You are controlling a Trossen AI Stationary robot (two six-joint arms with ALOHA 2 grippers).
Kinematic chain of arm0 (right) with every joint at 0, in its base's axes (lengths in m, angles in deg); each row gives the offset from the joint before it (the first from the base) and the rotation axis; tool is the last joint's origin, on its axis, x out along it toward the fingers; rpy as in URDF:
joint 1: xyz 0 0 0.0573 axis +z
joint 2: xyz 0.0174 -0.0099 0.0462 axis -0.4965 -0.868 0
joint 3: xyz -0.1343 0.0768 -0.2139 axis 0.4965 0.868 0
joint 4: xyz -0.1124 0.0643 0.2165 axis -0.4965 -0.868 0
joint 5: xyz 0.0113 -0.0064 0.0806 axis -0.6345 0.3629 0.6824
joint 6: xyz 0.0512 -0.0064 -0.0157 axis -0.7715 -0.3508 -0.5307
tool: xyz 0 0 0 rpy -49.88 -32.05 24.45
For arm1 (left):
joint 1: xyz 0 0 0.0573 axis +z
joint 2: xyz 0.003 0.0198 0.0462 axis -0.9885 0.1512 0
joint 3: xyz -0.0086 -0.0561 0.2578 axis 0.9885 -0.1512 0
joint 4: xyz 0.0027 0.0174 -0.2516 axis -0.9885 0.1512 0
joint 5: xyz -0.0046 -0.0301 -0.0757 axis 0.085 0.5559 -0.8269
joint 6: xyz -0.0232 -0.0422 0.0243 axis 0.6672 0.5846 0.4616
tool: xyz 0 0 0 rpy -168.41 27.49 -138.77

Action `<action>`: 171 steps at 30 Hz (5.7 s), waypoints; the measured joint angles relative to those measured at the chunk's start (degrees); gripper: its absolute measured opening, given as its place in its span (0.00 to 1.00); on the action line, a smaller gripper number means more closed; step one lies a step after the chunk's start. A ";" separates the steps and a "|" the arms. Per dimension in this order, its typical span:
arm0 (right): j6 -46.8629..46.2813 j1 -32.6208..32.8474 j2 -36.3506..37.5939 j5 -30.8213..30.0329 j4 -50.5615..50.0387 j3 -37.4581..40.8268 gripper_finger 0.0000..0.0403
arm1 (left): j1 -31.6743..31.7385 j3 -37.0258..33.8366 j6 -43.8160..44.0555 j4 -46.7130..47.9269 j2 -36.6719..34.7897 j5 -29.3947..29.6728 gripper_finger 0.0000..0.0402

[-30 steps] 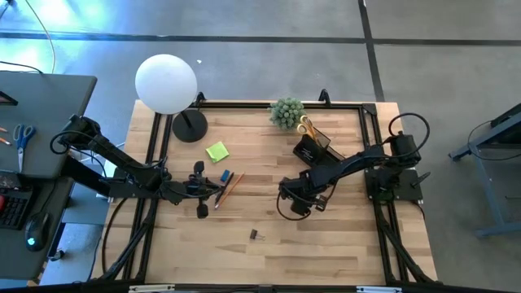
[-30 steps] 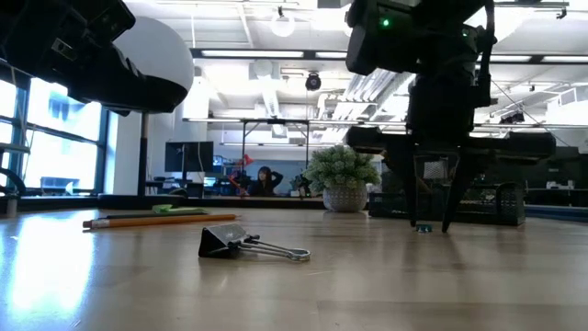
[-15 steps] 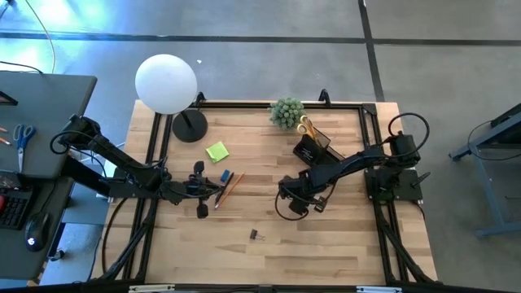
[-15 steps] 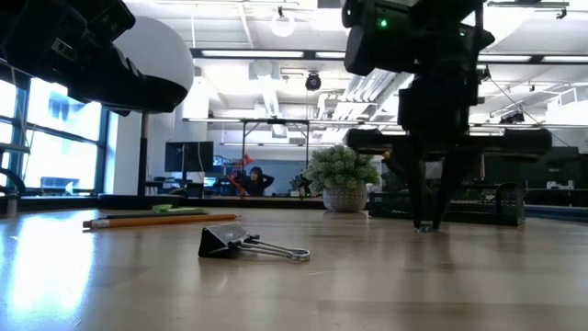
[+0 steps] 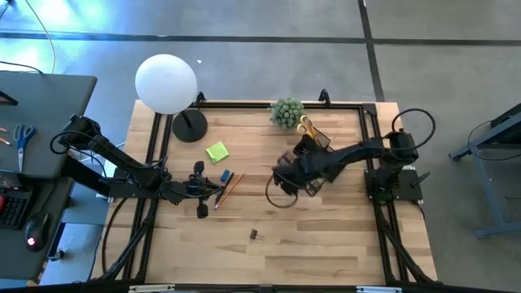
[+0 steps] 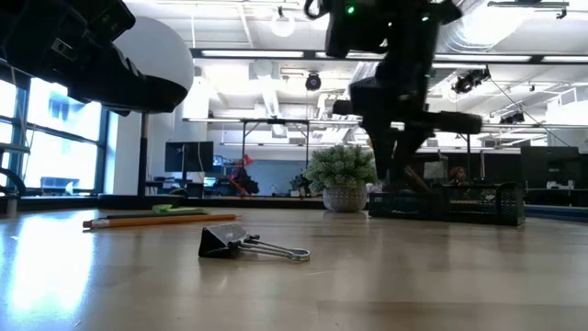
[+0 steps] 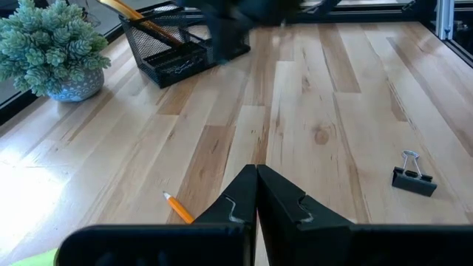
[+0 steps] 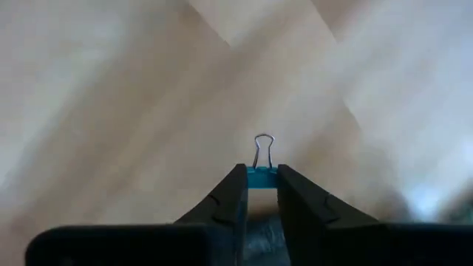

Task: Pick and place office supplies into organizer
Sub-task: Put the blue binder clip into the desk organizer, then put the black binder clip into the desk organizer

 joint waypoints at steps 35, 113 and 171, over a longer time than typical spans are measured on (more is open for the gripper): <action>-29.27 -15.39 0.09 -1.98 -6.84 -1.42 0.32 | 0.01 0.00 0.07 0.02 0.00 -0.02 0.00; -64.83 26.23 -10.07 2.60 26.94 -1.42 0.32 | 0.01 26.48 -7.73 -3.28 41.41 -31.48 0.71; -52.48 24.98 -14.52 -3.48 45.50 -1.42 0.32 | 5.17 30.78 -0.14 12.17 39.01 -12.54 0.17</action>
